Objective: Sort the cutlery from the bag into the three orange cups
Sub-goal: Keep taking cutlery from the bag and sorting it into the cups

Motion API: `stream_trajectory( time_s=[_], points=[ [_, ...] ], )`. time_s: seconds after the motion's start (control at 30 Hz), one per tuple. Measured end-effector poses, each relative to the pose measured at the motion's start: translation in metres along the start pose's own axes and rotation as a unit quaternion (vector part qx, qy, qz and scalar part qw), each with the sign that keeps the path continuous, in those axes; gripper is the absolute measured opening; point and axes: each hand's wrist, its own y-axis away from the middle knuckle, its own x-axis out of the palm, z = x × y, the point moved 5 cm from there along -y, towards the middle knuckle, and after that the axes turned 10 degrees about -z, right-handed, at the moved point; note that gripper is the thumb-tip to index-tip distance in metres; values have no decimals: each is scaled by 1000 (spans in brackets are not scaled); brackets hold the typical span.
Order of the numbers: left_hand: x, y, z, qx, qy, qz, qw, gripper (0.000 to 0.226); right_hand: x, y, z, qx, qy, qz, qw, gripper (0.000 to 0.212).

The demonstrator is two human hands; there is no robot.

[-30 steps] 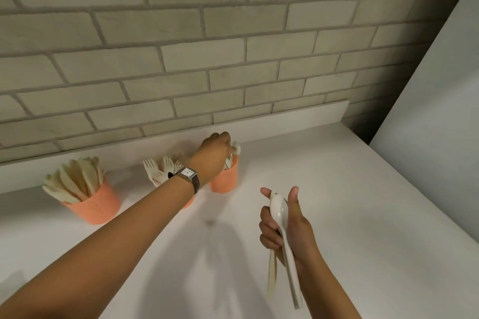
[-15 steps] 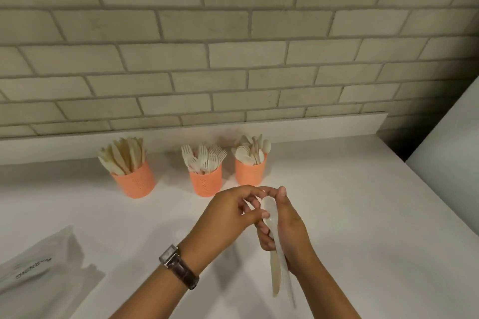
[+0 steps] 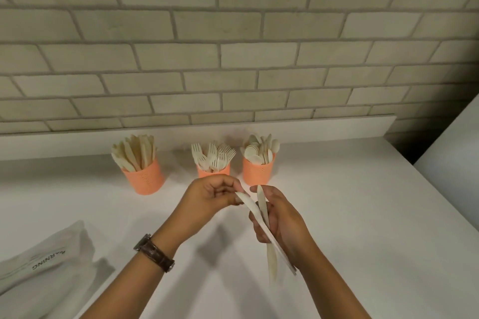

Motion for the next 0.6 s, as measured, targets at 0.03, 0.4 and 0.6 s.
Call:
stream_trajectory(
  time_s=[0.03,0.4,0.6],
  points=[
    [-4,-5,-6,12,4,-16,1000,21,-6,-1,1,-13,15,-10,1000,25],
    [-21,-118,-74,234,-132,-232,935,13,-82,11,8,-85,33,-105,990,20],
    [19,-146,-33,234,-300,-175,908,11,-93,8,10,-94,17,-109,989,20]
  ],
)
